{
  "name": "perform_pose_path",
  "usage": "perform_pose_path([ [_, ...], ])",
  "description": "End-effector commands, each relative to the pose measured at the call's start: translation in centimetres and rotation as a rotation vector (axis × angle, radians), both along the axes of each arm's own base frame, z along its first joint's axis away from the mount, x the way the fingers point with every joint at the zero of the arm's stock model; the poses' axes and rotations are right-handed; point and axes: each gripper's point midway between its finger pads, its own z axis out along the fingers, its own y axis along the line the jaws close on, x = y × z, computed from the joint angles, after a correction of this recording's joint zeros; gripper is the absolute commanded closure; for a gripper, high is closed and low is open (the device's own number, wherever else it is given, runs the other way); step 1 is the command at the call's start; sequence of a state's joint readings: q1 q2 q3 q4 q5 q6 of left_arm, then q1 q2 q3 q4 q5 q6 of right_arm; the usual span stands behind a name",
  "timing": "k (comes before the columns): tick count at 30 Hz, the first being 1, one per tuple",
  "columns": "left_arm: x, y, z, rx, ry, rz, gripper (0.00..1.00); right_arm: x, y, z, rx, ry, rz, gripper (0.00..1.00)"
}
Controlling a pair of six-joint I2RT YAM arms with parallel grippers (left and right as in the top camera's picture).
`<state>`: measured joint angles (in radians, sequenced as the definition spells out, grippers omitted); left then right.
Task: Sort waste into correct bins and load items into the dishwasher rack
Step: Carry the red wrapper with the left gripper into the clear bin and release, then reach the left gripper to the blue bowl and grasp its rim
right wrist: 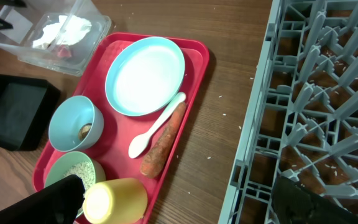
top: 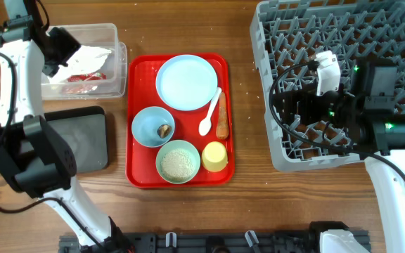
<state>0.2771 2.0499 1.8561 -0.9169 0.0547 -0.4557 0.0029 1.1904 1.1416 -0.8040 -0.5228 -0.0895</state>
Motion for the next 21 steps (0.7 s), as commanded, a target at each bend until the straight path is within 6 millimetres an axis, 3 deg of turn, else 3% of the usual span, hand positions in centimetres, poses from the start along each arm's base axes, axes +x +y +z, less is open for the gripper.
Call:
perform_pose_path([
  [1, -0.4, -0.8, 5.3, 0.039, -0.106, -0.065, 0.37, 0.4, -0.1, 0.8, 0.010, -0.014, -0.013, 0.00],
  [4, -0.8, -2.9, 8.0, 0.074, -0.157, -0.220, 0.26, 0.4, -0.1, 0.8, 0.010, -0.014, -0.012, 0.00],
  [8, -5.1, -7.9, 10.7, 0.049, -0.104, -0.335, 0.15, 0.1, 0.6, 1.1, 0.043, -0.015, 0.019, 0.00],
  [9, -6.5, -9.9, 11.2, 0.007, -0.085, -0.379, 0.07, 0.1, 0.6, 1.2, 0.047, -0.015, 0.022, 0.00],
  [12, -10.2, -14.7, 11.5, -0.079, 0.002, -0.472, 0.02, 0.1, 0.7, 1.2, 0.049, -0.013, 0.023, 0.00],
  [16, -13.6, -19.4, 10.6, -0.103, 0.122, -0.581, 0.00, 0.1, 0.7, 1.2, 0.048, -0.018, 0.023, 0.00],
  [21, -16.1, -23.8, 10.1, -0.052, 0.203, -0.612, 0.00, 0.2, 0.7, 1.3, 0.048, -0.021, 0.023, 0.00],
])
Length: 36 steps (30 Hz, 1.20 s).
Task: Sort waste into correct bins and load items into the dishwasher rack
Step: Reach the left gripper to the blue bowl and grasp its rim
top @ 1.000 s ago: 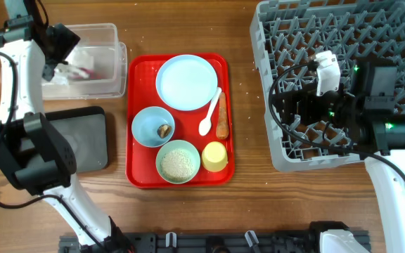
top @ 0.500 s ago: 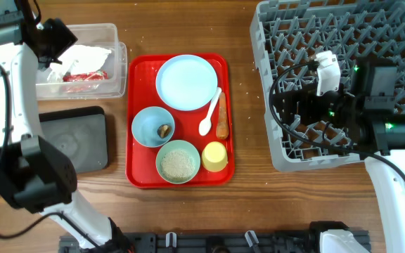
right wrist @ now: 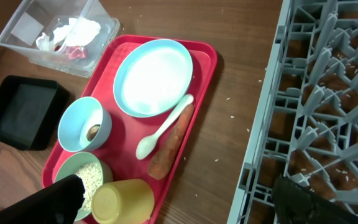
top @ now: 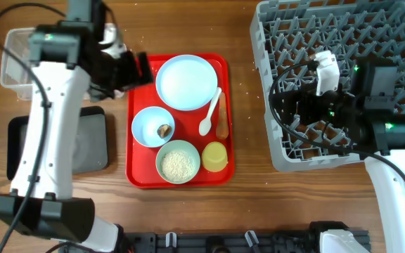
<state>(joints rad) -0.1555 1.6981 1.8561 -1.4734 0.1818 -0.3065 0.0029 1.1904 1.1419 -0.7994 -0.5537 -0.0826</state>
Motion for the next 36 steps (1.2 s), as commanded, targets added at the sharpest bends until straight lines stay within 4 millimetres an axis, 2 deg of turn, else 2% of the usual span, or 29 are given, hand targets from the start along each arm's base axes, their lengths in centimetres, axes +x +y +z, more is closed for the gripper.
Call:
perform_pose_path([
  [1, -1.6, -3.3, 0.2, 0.035, 0.010, -0.016, 0.00, 0.3, 0.2, 1.0, 0.021, -0.020, 0.007, 0.00],
  [5, -2.8, -6.1, 0.1, 0.111, -0.013, -0.052, 0.00, 0.3, 0.2, 1.0, 0.021, -0.019, 0.007, 0.00],
  [12, -3.6, -8.6, 0.1, 0.167, -0.060, -0.104, 0.00, 0.2, 0.2, 0.9, 0.021, -0.018, 0.008, 0.00],
  [31, -4.0, -9.2, -0.1, 0.147, -0.043, -0.116, 0.00, 0.0, 0.3, 0.8, 0.026, -0.003, 0.006, 0.00],
  [36, -3.7, -9.4, -1.0, 0.162, -0.023, -0.117, 0.00, -0.2, 0.3, 0.6, 0.025, 0.010, 0.006, 0.00],
])
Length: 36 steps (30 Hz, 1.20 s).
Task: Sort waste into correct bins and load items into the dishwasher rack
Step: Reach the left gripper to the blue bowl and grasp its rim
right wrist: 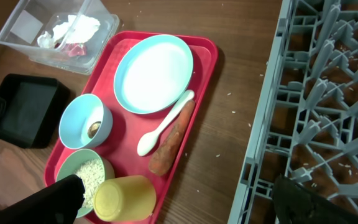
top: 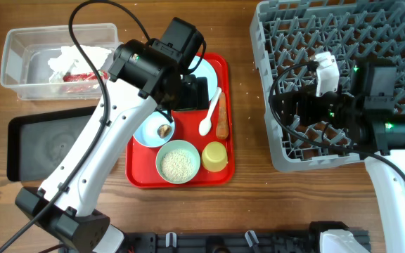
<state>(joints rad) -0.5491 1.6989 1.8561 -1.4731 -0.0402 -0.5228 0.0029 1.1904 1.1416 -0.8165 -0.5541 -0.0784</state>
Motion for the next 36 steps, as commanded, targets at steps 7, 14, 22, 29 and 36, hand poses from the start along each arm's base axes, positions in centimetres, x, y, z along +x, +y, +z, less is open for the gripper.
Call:
perform_pose_path([
  [7, 0.8, -0.7, -2.4, 0.029, 0.050, 0.012, 0.00, 0.2, 0.3, 1.0, 0.021, -0.018, 0.010, 0.00],
  [14, 1.9, -0.8, -6.1, 0.100, 0.093, -0.047, 0.01, -0.1, 0.3, 0.7, 0.023, 0.005, 0.008, 0.00],
  [22, 0.1, 1.0, -14.2, 0.205, 0.201, -0.096, 0.14, 0.1, 0.3, 0.7, 0.021, -0.003, 0.006, 0.00],
  [29, 2.2, -0.2, -16.9, 0.150, 0.096, -0.092, 0.32, 0.0, 0.3, 0.7, 0.020, -0.001, 0.005, 0.00],
  [36, 3.6, 1.5, -18.7, 0.139, 0.069, -0.056, 0.53, 0.0, 0.3, 0.7, 0.021, 0.002, 0.005, 0.00],
])
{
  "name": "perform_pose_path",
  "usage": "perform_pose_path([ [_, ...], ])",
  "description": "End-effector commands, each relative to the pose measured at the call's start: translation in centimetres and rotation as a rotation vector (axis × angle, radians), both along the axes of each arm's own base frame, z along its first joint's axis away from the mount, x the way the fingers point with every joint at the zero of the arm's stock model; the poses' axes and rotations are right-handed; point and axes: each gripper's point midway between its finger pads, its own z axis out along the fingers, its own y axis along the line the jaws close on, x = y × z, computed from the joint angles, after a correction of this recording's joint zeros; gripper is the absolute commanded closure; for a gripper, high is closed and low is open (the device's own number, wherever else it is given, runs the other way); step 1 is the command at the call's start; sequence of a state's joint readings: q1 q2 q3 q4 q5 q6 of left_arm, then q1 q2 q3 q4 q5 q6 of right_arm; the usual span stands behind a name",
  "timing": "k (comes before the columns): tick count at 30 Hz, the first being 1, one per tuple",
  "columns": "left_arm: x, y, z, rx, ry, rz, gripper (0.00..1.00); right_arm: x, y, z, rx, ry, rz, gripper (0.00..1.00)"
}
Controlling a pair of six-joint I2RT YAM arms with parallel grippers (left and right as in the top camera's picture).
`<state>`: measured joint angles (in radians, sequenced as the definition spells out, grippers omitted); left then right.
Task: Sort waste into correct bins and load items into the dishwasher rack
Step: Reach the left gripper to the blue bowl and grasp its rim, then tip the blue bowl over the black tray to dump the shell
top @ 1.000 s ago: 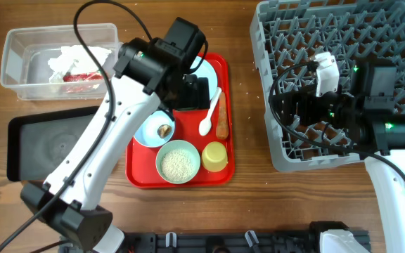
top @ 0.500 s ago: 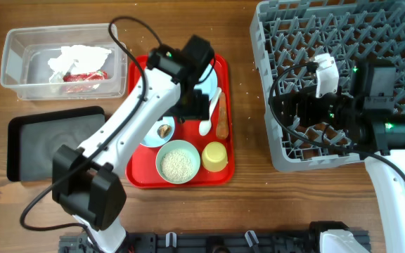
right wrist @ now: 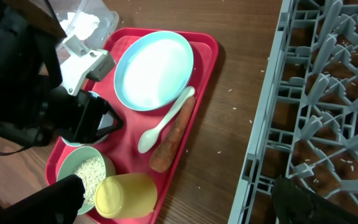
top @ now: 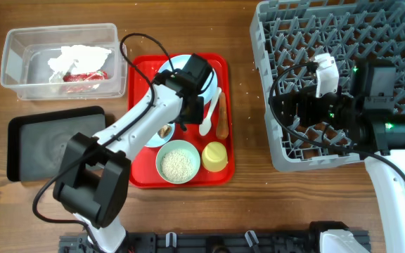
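Observation:
On the red tray (top: 136,176) lie a light blue plate (right wrist: 160,62), a white spoon (top: 210,115), a carrot (top: 222,121), a yellow cup (top: 214,156) and a green bowl of rice (top: 178,163). My left gripper (top: 190,112) hangs low over the small blue bowl (top: 148,131) and covers most of it; its fingers (right wrist: 98,119) look open, with nothing seen between them. Over the left edge of the grey dishwasher rack (top: 343,42) my right gripper (right wrist: 179,190) stands open and empty.
A clear bin (top: 20,42) holding crumpled paper and a red wrapper sits at the back left. In front of it lies a black tray (top: 48,144). Scattered rice grains dot the wood between the tray and the rack.
My left gripper was above the plate at the tray's back and now sits lower and nearer, over the small blue bowl. The right arm has not moved.
My left gripper was over the clear bin at the back left. Then it was at the tray's back left corner, then above the plate. Now it is down at the blue bowl. The right gripper stayed open over the rack's edge throughout.

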<state>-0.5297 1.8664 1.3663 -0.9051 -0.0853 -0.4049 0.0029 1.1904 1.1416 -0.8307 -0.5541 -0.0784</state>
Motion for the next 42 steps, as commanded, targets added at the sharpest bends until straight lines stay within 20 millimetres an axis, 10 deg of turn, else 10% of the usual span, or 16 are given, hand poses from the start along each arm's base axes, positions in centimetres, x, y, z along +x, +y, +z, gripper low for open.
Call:
perform_pose_path([
  [1, 0.1, 2.3, -1.1, 0.034, 0.023, 0.041, 0.53, 0.2, 0.3, 0.9, 0.021, -0.013, 0.006, 0.00],
  [8, 0.1, 4.1, -2.6, 0.047, 0.051, 0.088, 0.57, 0.2, 0.3, 0.9, 0.021, -0.013, 0.005, 0.00],
  [18, -0.4, 4.2, -4.2, 0.051, 0.060, 0.087, 0.96, 0.2, 0.3, 0.9, 0.031, -0.002, -0.007, 0.00],
  [22, -0.2, 4.1, -3.8, 0.045, 0.056, 0.112, 0.96, 0.2, 0.3, 0.9, 0.031, -0.002, -0.007, 0.00],
  [35, -0.4, 2.6, 9.4, -0.130, 0.029, 0.163, 0.96, 0.2, 0.3, 0.9, 0.031, -0.001, -0.006, 0.01],
  [42, -3.2, 6.8, 15.2, -0.293, 0.021, 0.286, 0.96, 0.2, 0.3, 0.9, 0.031, -0.002, -0.006, 0.00],
])
